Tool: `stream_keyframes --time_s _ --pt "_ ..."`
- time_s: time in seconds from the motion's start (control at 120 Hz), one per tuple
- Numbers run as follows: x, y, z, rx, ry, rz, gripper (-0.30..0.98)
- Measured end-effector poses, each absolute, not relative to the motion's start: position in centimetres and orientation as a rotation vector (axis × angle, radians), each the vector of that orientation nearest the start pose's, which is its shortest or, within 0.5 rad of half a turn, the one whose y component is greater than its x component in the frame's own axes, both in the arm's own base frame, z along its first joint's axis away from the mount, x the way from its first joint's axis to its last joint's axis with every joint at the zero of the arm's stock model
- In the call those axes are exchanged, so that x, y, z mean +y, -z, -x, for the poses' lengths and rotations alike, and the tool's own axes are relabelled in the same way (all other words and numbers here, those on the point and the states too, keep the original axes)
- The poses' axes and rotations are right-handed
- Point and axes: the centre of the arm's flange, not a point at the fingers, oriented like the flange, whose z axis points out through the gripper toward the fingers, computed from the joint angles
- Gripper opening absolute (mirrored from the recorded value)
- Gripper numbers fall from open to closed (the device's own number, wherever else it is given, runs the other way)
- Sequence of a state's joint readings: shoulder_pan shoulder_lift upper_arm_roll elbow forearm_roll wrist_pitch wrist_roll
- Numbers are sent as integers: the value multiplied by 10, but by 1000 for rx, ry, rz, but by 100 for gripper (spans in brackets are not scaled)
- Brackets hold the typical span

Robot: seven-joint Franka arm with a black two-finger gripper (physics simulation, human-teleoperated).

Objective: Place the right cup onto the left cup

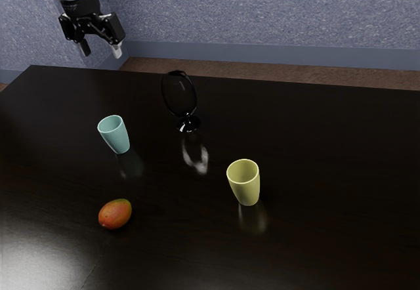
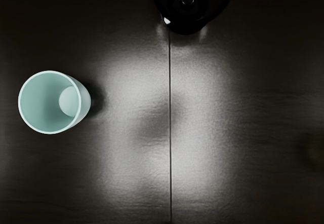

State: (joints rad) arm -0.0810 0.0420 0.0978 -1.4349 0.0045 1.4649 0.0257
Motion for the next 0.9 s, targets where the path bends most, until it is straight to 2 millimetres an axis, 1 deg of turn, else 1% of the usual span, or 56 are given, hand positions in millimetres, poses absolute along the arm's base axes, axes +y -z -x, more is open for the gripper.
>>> stream_keyframes --time_s 0.225,0.308,0.383,0.525,0.6,0.725,0.817,0.9 --pt "10 -654 -558 -5 -17 3134 69" --pt "3 -652 -560 11 -18 3137 69" --pt "-17 -647 -564 61 -20 3138 69" --pt "-70 -629 -572 199 -41 3134 69" --pt "-93 -617 -574 254 -62 3131 69" --pt "-115 -590 -579 302 -95 3129 69" --pt "-135 -569 -583 349 -116 3130 69" --pt "-145 -555 -584 367 -127 3133 69"
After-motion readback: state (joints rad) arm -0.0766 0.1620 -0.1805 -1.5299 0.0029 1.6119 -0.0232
